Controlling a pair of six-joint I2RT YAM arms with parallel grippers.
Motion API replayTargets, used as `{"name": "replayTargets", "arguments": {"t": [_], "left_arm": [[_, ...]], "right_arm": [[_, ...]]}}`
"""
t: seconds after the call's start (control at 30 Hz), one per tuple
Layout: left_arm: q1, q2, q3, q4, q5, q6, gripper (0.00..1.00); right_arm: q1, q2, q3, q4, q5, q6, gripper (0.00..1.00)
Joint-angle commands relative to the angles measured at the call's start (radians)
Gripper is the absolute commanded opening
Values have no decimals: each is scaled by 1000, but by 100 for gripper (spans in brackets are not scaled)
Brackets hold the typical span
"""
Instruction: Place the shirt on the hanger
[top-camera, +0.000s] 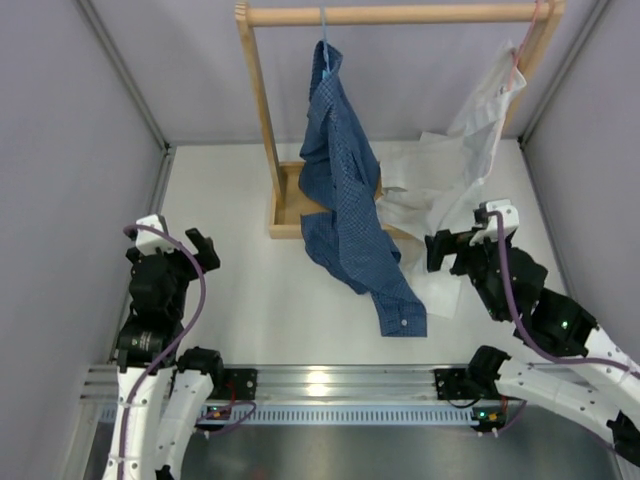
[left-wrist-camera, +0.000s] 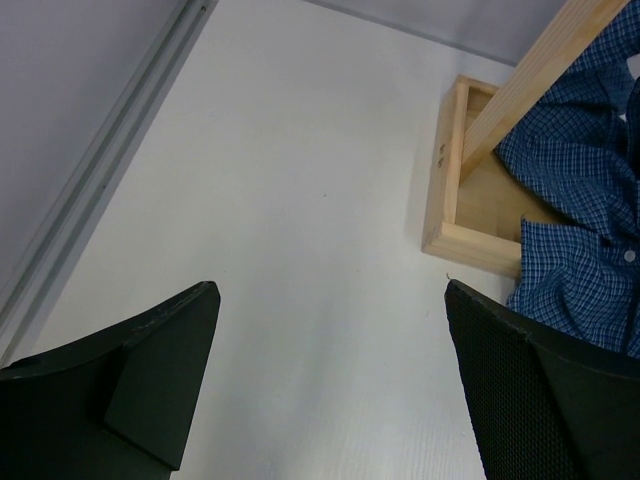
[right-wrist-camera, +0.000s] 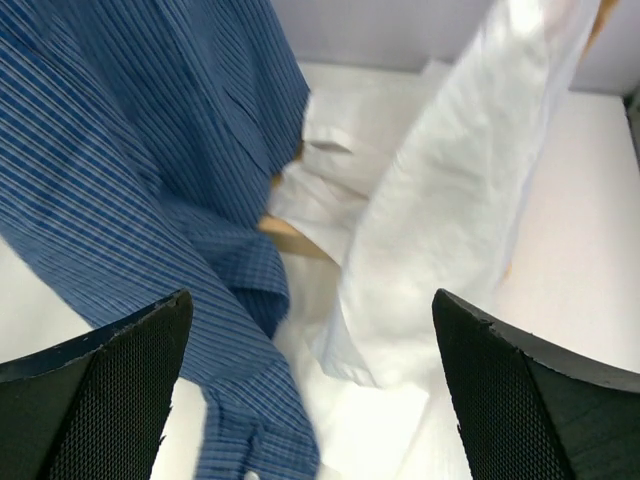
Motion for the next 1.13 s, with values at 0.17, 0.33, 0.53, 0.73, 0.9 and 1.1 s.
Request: {"name": "replayTargets", "arguments": {"t": [0.17, 0.33, 0.53, 0.73, 0.9, 1.1], "left_arm": [[7, -93, -79, 56, 38, 50, 98], [7, -106, -88, 66, 55, 61, 98], [5, -110, -91, 67, 76, 65, 98], [5, -122, -94, 69, 88, 70, 98], [7, -125, -95, 70, 93, 72, 98], [5, -132, -97, 72, 96, 73, 98]], "right_arm": [[10, -96, -85, -121, 174, 26, 99], [10, -151, -125, -157, 232, 48, 99], [10, -217, -145, -161, 219, 66, 99], [10, -221, -145, -171, 222, 79, 100], [10, -221, -143, -176, 225, 85, 99], [12, -214, -140, -182, 222, 88, 99]]}}
